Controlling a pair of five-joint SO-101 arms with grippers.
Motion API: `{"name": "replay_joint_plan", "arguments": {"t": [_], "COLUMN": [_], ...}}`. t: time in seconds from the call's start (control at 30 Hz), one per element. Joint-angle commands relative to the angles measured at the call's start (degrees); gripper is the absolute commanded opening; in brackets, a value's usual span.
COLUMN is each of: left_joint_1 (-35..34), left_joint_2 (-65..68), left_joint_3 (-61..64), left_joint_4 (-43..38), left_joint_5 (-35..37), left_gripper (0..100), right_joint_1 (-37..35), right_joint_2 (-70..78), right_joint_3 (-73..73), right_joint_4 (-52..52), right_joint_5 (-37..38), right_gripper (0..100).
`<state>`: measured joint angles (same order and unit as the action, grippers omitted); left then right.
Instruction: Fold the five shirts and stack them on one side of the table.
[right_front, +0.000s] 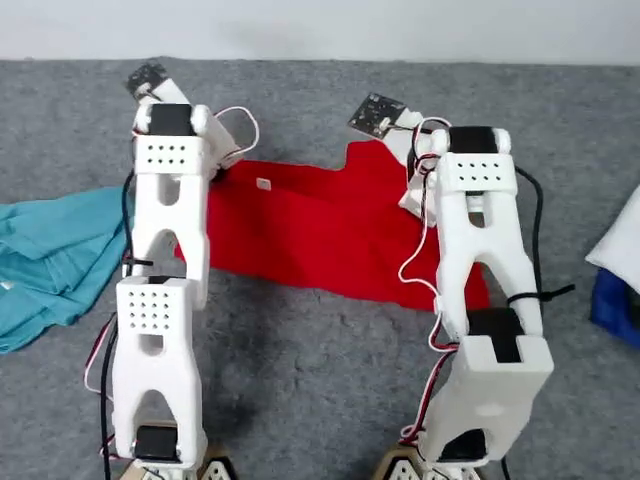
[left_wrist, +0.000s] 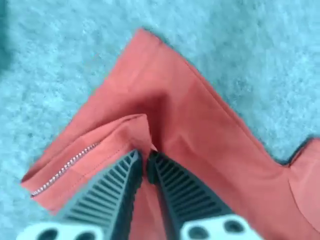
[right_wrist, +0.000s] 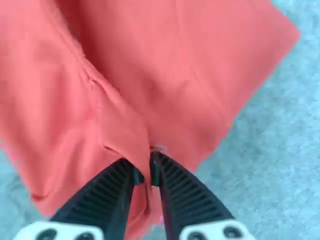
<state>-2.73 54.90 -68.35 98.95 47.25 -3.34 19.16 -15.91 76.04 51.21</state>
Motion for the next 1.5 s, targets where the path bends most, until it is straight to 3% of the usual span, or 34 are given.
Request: {"name": "replay_joint_plan", "arguments": {"t": [0.0,0.27,0.5,0.67,0.83,1.07,1.33,1.47], "left_joint_1": [-2.3,-4.7,-1.7,0.4,0.3,-0.2,-0.2,-2.6], "left_joint_2": [-2.0,0.9,3.3,5.0,5.1,4.9,1.8,-2.9], "left_joint_3": [-0.7,-0.7,-0.7,-0.7,-0.7,-0.7,-11.3,-12.9], "left_joint_4": [-1.0,-8.2,-15.3,-15.2,-15.2,-12.6,1.3,1.8], "left_joint_5": [-0.8,-0.8,-2.4,-4.7,-4.7,-4.7,-4.7,-6.2], "left_gripper": [1,1,1,7,17,18,18,18], "right_joint_1": [0.7,-1.2,-1.0,-1.5,-2.2,-1.1,-0.4,-0.3], "right_joint_2": [-0.3,4.2,9.0,11.3,11.7,9.7,1.7,-2.9], "right_joint_3": [-2.6,-2.6,-2.6,-2.7,-2.7,-3.0,-3.0,-3.0], "right_joint_4": [-6.4,-23.9,-35.0,-37.6,-37.1,-36.1,-18.7,-9.0], "right_joint_5": [-3.6,-5.0,-4.9,-5.1,-5.0,-5.3,-8.9,-8.7], "right_gripper": [0.9,0.9,2.0,17.4,16.8,16.7,16.9,16.9]}}
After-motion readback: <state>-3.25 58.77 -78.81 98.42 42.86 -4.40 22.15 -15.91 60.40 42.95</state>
